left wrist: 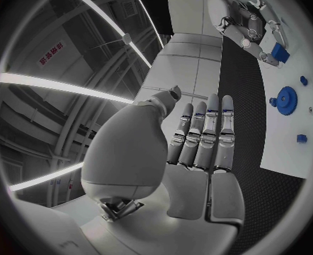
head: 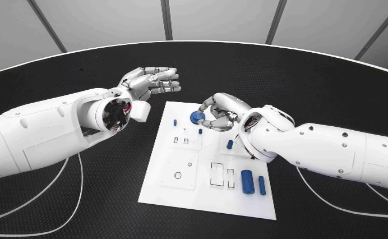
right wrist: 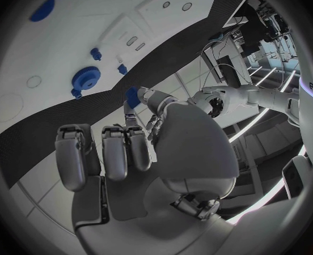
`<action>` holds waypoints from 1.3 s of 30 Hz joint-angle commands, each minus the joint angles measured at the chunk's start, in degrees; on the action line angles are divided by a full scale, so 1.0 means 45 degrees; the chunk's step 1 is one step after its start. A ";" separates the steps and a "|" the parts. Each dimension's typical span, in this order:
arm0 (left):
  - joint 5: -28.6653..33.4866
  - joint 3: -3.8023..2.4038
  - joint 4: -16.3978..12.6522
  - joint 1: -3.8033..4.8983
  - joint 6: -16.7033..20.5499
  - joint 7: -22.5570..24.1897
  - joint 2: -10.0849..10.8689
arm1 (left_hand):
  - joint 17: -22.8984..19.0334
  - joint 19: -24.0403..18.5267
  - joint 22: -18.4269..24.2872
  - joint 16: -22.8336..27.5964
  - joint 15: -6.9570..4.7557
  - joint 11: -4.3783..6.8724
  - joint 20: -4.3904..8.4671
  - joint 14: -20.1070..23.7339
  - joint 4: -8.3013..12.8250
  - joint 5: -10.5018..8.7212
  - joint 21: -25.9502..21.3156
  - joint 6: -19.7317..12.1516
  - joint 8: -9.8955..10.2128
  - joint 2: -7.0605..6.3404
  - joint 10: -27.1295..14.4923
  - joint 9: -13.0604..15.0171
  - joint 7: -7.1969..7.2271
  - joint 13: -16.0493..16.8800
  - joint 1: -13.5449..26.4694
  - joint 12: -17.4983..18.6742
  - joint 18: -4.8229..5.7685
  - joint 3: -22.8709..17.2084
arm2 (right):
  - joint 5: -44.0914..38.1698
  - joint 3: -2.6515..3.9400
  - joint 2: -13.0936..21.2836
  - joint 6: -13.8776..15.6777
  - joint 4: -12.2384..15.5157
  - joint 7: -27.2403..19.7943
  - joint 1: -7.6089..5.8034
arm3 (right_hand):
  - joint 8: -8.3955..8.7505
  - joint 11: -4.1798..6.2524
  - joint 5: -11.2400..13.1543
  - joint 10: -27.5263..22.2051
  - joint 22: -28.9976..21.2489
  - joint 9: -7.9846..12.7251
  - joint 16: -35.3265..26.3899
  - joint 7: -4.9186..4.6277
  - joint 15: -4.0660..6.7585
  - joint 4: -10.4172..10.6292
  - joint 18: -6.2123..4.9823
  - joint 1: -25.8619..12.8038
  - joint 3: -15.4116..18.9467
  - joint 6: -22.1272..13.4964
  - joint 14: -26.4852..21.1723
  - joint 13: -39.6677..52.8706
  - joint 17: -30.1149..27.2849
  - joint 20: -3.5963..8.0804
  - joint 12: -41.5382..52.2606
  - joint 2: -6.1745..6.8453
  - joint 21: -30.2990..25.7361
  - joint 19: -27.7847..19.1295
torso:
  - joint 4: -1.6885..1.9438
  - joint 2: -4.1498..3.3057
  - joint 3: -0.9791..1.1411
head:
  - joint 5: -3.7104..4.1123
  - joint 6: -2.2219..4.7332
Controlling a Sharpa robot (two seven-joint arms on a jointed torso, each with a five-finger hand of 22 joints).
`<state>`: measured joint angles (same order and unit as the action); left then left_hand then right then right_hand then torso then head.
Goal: Assemble the parts on the task board
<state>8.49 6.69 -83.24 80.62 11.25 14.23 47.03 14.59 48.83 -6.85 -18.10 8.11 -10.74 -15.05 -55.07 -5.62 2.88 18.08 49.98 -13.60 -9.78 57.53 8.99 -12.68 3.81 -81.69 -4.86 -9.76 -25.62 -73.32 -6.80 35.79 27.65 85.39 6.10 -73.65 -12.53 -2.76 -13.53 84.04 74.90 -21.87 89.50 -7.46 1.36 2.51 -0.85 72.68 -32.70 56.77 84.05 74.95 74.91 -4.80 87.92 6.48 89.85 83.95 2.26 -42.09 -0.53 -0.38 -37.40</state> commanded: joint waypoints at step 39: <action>0.0000 0.0000 0.0043 0.0001 -0.0011 -0.0015 0.0026 | 0.0026 -0.0014 0.0025 0.0087 0.0010 -0.0044 -0.0058 0.0018 0.0034 0.0009 -0.0059 -0.0027 0.0054 0.0008 0.0065 -0.0014 -0.0344 0.0001 0.0139 0.0065 -0.0157 -0.0094 | -0.1824 -0.0062 -0.1167 -0.0890 -0.0813 0.0941 0.1189 | -0.0036 0.0011 -0.0166 0.1018 0.3355 -0.0138 0.0021 -0.0011 -0.0003 -0.0032 0.0190 -0.0183 -0.0092 -0.0057 0.1271 0.2973 0.3122 0.0038 0.0014 -0.0049 0.0034 0.1345 | -0.0019 -0.0020 0.0047 | -0.0301 -0.0427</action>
<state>8.49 6.69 -83.04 80.62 11.20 14.16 47.14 14.64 48.83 -6.79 -17.92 8.11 -10.74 -15.05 -55.07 -5.45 2.88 18.08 49.98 -13.60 -9.78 57.53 9.00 -12.68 3.81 -81.69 -4.86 -9.76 -25.78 -81.53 -7.08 30.55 23.66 81.78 10.33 -68.31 -12.43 -2.76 -14.08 84.04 74.90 -21.88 89.50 -7.64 1.36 2.37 -0.86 72.29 -32.82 56.18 84.05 74.92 74.90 -4.80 87.92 6.14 89.85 83.94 2.17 -42.18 -0.31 -1.76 -39.29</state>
